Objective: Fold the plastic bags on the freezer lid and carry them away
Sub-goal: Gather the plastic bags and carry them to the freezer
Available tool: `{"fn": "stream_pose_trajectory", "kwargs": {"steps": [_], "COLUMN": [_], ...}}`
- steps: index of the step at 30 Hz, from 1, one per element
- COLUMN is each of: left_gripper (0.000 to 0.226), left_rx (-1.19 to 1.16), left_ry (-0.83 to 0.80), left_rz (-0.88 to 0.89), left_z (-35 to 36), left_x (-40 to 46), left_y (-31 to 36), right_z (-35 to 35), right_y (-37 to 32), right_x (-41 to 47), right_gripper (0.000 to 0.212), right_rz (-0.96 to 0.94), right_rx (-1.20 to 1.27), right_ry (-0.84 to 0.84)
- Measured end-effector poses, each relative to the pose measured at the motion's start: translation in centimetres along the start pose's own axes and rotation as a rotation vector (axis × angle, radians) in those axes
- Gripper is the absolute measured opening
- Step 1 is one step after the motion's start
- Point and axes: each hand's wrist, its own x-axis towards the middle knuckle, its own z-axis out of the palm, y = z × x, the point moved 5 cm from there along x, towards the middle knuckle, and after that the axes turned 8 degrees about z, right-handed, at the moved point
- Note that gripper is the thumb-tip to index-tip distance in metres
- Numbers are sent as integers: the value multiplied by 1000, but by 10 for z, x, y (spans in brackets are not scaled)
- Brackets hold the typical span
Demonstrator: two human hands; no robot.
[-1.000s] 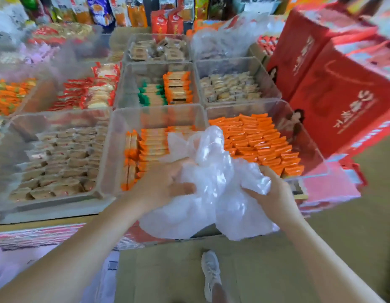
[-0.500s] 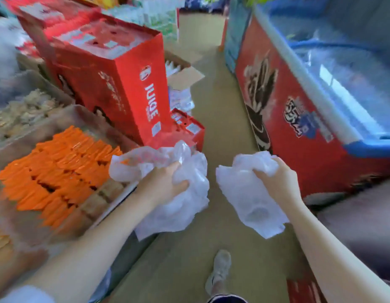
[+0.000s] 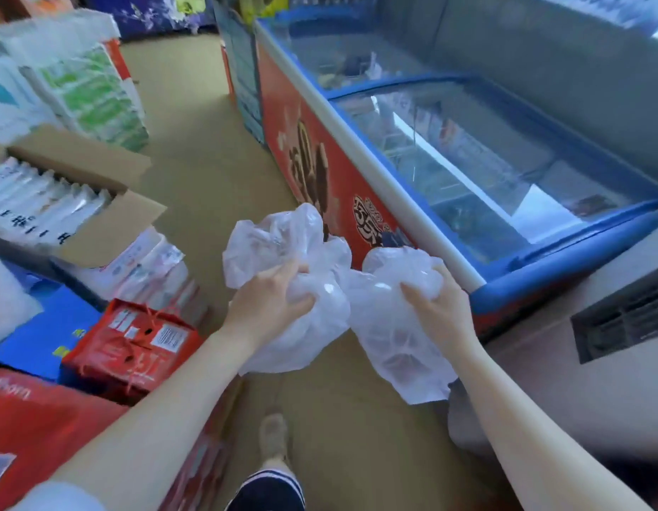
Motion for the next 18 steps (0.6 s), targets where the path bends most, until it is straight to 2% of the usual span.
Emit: {"fn": "stream_pose_trajectory", "kwargs": {"steps": [5,9,13,15,18], "left_gripper": [37,62,68,65,41], "left_rx": [-13,-12,-16,-19,-15], "left_ry": [-90,-161,-155,-169,-186], "left_rz": [123,215,313,339,385], "left_z": [12,5,3,9,23], "left_x": [126,234,334,376,436], "left_y": [-32,-61,-75,-80,-80], "right_z": [20,35,37,36,28], "right_y": [-23,-58,-97,-108,-123], "right_x": [100,177,247,278,327], "right_gripper": [43,41,30,26,33], "right_rz": [37,108,114,115,98], "right_rx": [31,14,19,25,-8], "right_ry": [115,174,251,283,338]}}
